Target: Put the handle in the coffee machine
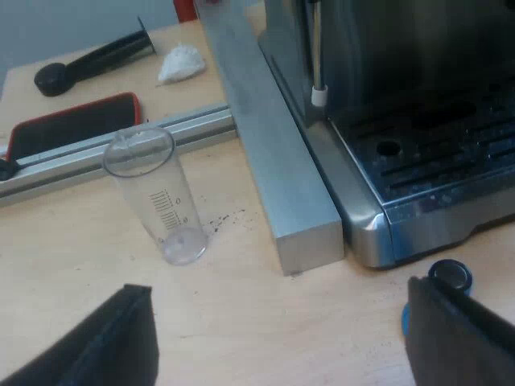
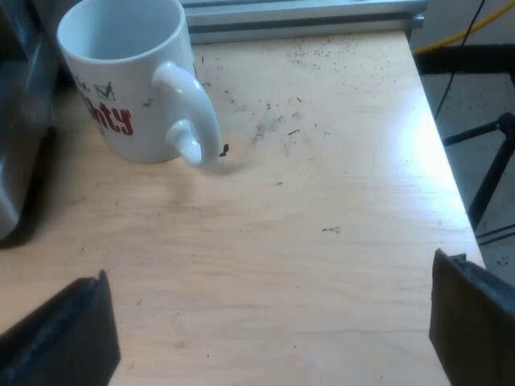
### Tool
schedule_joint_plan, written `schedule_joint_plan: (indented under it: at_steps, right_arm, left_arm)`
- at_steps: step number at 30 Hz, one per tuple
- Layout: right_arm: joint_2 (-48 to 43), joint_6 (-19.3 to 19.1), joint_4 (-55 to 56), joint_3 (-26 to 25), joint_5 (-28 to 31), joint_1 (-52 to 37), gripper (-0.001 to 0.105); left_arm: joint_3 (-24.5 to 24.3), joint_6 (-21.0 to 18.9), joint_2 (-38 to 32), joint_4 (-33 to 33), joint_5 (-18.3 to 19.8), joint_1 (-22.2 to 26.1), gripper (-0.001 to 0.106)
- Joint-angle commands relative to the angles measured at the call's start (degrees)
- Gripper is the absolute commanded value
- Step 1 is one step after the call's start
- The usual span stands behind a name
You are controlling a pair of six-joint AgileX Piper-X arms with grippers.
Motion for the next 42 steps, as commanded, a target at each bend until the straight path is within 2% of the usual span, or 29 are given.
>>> schedule_joint_plan:
  at_steps: [1, 10, 42]
  right_arm:
    - [-2.53, -0.42, 0.63, 0.17, -0.57, -0.27, 0.081]
    - [-2.53, -0.42, 0.68, 0.15, -0.57, -0.27, 0.081]
    - [-2.51, 0.08, 0.45, 0.15, -0.27, -0.10, 0.081]
  left_arm:
    - [0.76, 1.01, -7.98, -1.46, 0.24, -0.04, 0.066]
    - [0.92, 0.57, -7.66, -1.81, -0.19, 1.72, 0.066]
    - [0.92, 0.57, -8.34, -1.83, -0.19, 1.89, 0.066]
